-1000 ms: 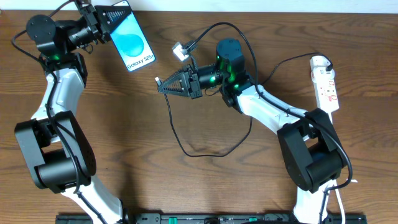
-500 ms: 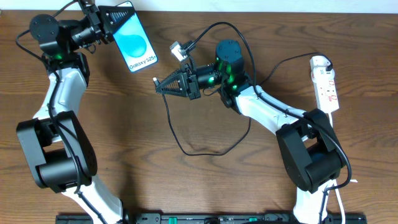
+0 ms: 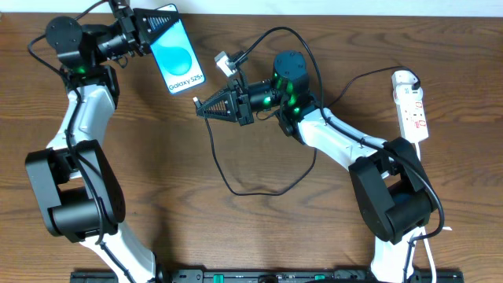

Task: Plug charger to phone and switch on socket
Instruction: 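Bring the plug to the phone's bottom edge while left gripper moves phone closer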

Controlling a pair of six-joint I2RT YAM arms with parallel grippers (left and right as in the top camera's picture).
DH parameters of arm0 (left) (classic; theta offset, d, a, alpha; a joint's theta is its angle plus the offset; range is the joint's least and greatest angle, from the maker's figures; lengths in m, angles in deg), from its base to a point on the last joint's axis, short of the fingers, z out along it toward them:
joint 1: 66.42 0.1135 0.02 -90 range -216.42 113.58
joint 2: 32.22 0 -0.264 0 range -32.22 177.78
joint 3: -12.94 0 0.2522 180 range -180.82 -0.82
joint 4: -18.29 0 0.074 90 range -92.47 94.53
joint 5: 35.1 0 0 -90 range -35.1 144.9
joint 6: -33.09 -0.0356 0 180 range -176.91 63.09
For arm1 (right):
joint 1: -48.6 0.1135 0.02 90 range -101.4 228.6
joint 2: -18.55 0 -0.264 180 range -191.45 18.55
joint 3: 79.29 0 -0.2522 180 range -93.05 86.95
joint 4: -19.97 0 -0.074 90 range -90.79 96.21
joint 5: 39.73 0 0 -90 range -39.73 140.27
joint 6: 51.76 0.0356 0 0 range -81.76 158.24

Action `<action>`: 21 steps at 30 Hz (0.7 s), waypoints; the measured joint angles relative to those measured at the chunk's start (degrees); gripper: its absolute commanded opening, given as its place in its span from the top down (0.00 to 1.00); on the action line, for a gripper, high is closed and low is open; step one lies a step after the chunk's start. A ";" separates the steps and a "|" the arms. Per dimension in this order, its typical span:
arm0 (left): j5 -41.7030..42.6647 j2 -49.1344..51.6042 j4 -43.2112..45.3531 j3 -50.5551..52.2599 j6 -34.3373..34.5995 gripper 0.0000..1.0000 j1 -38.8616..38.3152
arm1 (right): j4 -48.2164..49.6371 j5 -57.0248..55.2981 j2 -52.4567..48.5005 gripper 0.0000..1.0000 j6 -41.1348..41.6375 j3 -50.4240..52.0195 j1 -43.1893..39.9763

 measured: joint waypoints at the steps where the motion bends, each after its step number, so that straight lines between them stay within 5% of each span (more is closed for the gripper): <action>1: 0.00 0.00 0.00 0.00 -0.02 0.93 -0.24 | 0.42 0.00 0.00 0.99 0.28 0.00 0.00; 21: 1.25 0.00 0.00 0.00 -0.04 0.92 -1.70 | 0.79 -0.74 0.00 0.99 1.86 0.00 -0.09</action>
